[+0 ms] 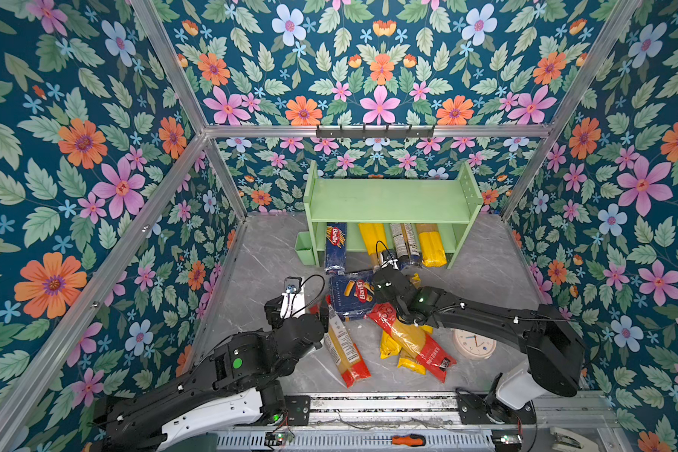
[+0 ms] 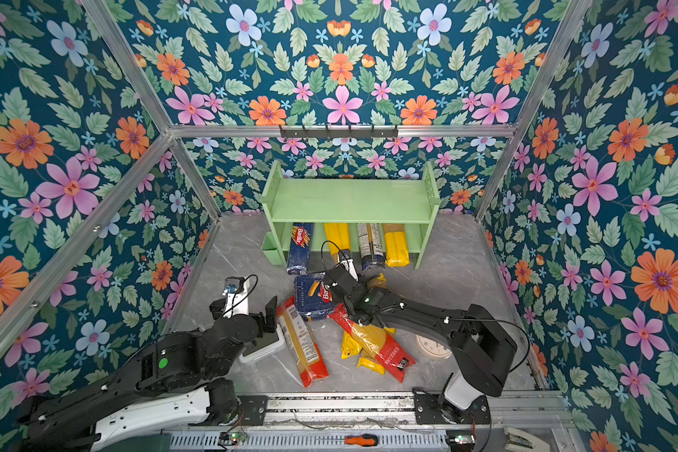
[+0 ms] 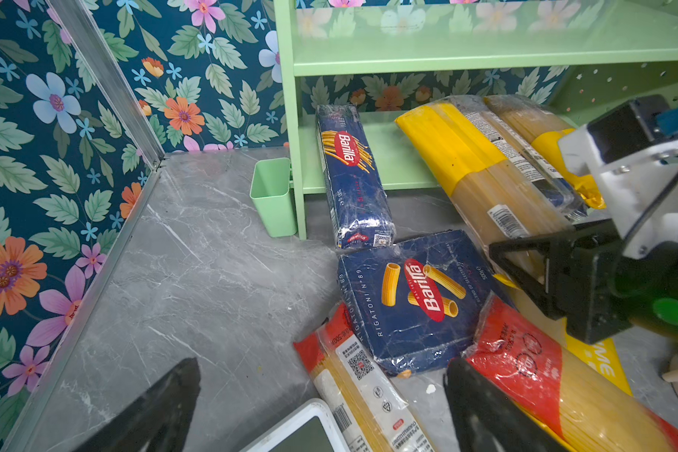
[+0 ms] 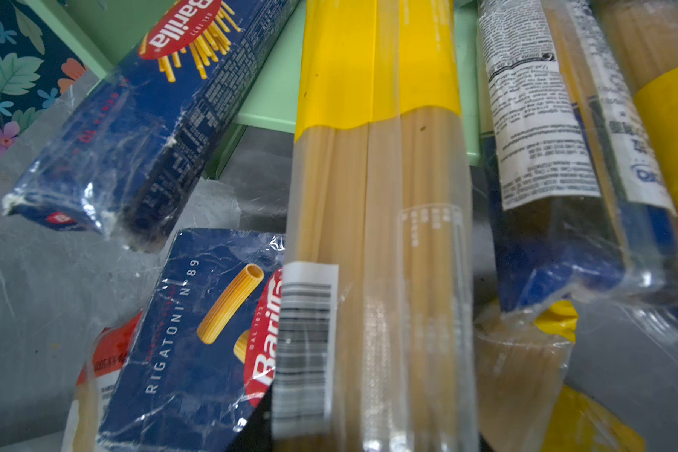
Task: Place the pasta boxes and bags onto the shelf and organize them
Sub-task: 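Carry the yellow-topped bag toward the shelf's lower tier with the right gripper, then lower the yellow-topped bag onto the lower tier beside the white-labelled bag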
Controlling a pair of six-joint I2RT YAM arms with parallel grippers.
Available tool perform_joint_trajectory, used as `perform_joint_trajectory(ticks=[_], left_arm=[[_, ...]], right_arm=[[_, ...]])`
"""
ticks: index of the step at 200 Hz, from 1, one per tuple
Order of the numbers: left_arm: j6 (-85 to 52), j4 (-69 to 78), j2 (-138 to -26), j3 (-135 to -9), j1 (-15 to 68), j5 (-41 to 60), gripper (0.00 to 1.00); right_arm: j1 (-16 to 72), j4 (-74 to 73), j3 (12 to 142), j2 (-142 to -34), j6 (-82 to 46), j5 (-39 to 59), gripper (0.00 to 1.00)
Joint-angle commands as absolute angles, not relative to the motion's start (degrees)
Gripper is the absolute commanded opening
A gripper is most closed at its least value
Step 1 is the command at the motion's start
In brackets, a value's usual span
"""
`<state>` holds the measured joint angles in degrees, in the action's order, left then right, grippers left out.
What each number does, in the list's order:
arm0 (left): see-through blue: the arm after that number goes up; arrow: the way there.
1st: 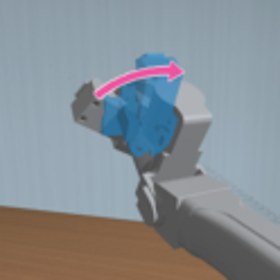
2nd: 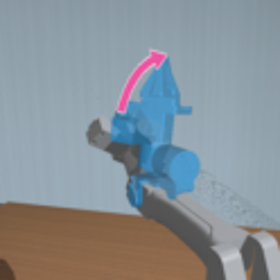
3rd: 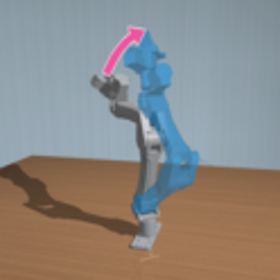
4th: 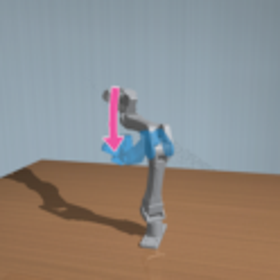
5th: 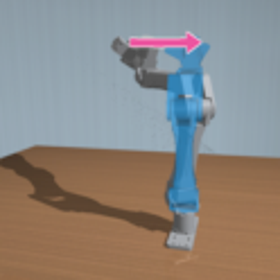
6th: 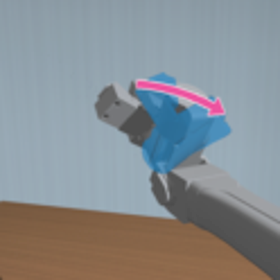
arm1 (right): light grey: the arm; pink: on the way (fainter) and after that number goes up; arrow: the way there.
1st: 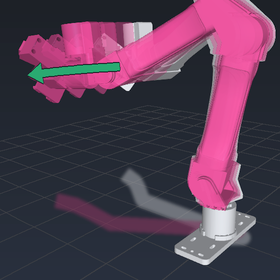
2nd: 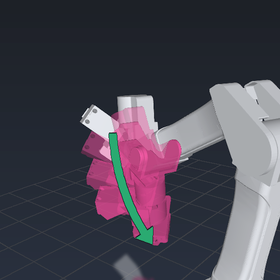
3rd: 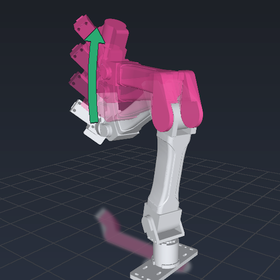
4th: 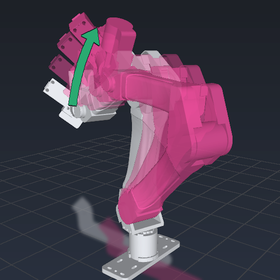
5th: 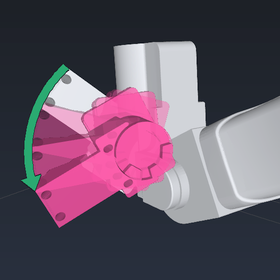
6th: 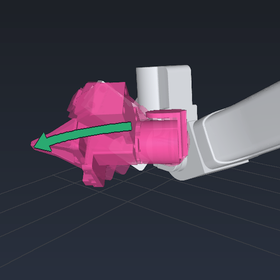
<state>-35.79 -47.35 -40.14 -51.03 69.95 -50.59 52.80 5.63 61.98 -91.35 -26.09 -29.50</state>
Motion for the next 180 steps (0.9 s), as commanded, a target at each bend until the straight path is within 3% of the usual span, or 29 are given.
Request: perform_joint_trajectory(ticks=[1,89,180], left_arm=[[-35.16,-48.07,-39.82,-51.53,69.85,-52.5,1.0],[-34.71,-50.33,-39.64,-52.2,69.95,-54.03,1.0],[-35.24,-51.24,-39.29,-52.73,69.87,-54.14,1.0]], right_arm=[[52.16,-4.0,63.2,-92.31,-24.55,-30.56,0.26],[50.1,-8.56,67.65,-100.44,-24.43,-31.4,0.26],[47.66,-10.54,68.73,-101.79,-24.44,-31.05,0.28]])
